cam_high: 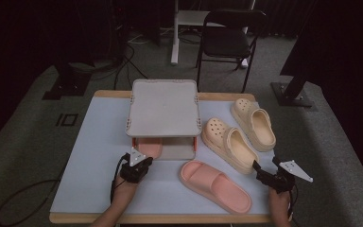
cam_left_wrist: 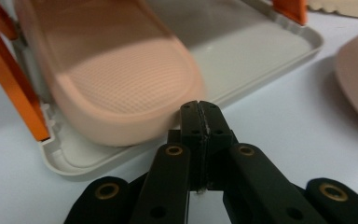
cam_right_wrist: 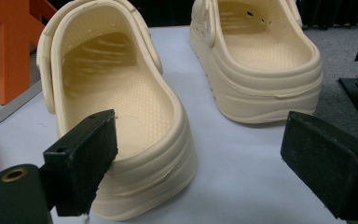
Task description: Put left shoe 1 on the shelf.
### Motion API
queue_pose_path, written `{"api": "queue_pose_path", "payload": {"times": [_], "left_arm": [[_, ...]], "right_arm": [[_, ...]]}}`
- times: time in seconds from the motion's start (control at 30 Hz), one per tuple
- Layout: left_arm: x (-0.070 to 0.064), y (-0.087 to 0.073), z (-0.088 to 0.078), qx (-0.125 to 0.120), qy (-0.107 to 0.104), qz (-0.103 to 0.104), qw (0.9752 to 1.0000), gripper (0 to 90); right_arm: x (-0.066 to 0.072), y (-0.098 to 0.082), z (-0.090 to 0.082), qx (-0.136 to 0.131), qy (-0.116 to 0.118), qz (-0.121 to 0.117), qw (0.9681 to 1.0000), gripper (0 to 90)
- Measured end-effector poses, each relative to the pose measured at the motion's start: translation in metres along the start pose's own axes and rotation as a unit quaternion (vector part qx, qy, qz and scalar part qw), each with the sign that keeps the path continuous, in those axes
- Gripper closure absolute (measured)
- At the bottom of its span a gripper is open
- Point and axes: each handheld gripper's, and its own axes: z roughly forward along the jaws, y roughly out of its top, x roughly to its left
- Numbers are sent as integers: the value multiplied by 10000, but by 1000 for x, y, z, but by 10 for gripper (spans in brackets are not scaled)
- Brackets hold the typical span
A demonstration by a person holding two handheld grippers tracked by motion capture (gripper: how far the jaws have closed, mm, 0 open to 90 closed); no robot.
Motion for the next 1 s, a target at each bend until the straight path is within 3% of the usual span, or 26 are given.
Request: {"api": "queue_pose_path", "payload": {"times": [0.13, 0.23, 0.37, 0.43, 0.53, 0.57, 0.67, 0.7, 0.77, 0.9, 0.93, 1.0], "left_arm": [[0, 0, -6, -118, -174, 32, 9998, 825], [3, -2, -15, -364, -335, 46, 9988, 790], [8, -8, -22, -396, -370, 19, 9985, 733], [10, -9, -23, -387, -324, 21, 9987, 671], [15, -13, -31, -441, -345, -52, 9984, 517], [19, -16, -35, -487, -417, -173, 9978, 424], [24, -20, -41, -560, -502, -217, 9969, 290], [27, -22, -44, -593, -511, -224, 9967, 209], [30, -25, -46, -499, -292, -200, 9981, 105], [42, -34, -57, -506, -139, -321, 9981, 46], [44, -36, -60, -542, -40, -382, 9978, 0], [50, -40, -66, -601, 1, -503, 9969, 0]], "right_arm": [[2, 1, 0, -8, -16, -79, 10000, 103], [6, 3, 0, 46, -36, -288, 9996, 103], [11, 7, -3, -41, -35, -399, 9992, 103], [12, 10, -4, -15, 110, -327, 9994, 103], [14, 16, -6, -53, 306, -251, 9992, 103], [14, 18, -6, -59, 371, -217, 9991, 103], [16, 25, -7, -24, 509, -225, 9984, 103], [16, 28, -7, -36, 552, -222, 9982, 103], [17, 34, -8, -46, 686, -139, 9975, 103], [17, 42, -6, -18, 816, -37, 9967, 103], [20, 47, -3, 56, 834, -95, 9965, 103], [23, 51, -1, 123, 898, -249, 9956, 103]]}}
